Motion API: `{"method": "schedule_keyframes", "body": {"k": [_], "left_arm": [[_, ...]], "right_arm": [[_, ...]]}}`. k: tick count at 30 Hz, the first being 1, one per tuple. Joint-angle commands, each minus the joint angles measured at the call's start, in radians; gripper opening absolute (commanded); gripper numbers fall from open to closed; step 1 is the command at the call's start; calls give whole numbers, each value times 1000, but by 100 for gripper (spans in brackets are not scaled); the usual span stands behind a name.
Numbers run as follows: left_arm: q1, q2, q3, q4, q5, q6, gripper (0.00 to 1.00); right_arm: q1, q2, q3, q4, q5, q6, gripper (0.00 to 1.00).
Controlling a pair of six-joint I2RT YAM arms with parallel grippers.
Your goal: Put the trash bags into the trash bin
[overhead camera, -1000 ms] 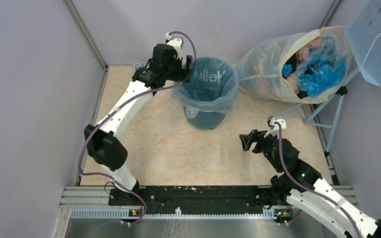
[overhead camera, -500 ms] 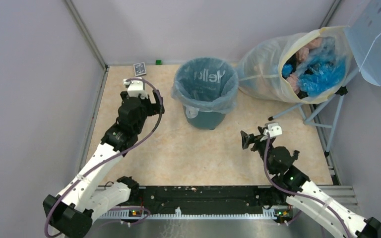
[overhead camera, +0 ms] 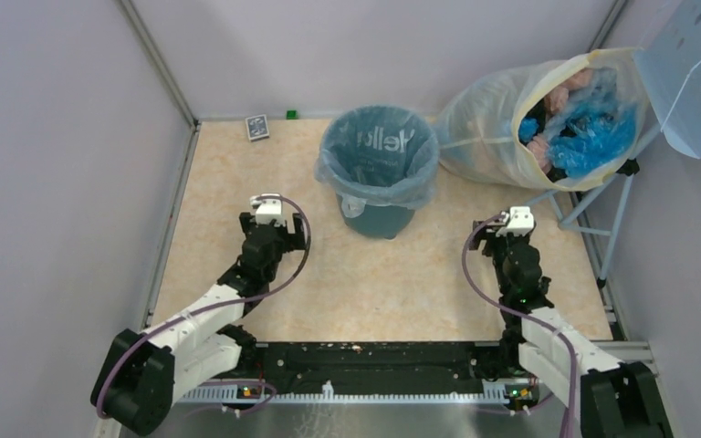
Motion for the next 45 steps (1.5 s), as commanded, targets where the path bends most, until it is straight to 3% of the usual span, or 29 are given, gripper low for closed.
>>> {"method": "schedule_keyframes", "body": {"k": [1,4,10,11,13,16,21,26,45], "left_arm": [[9,65,-19,231,-91,92,99],[41,115,-7,247,-91,118,99],[156,170,-62,394,-36,118,99],[174,181,-77,433,-20,121,99],[206,220,-101,494,21,126,99],[242,302,-121,589,52,157,99],[307,416,-124,765,154,230,97],[371,593,-91,901,439,296,96],[396,621,-62,868,412,254,99]], "right_arm": [[-35,101,-72,344,-27,-118,76],[-64,247,-86,568,-14,-113,76],[-102,749,-62,1047,75,-81,81],[-100,732,-67,1021,75,-78,82],[-111,668,-14,795,49,-52,78],[-112,684,44,721,67,-49,88],[-113,692,47,726,72,-47,89],[-113,698,46,747,73,-50,89],[-113,698,45,746,73,-50,90]]}}
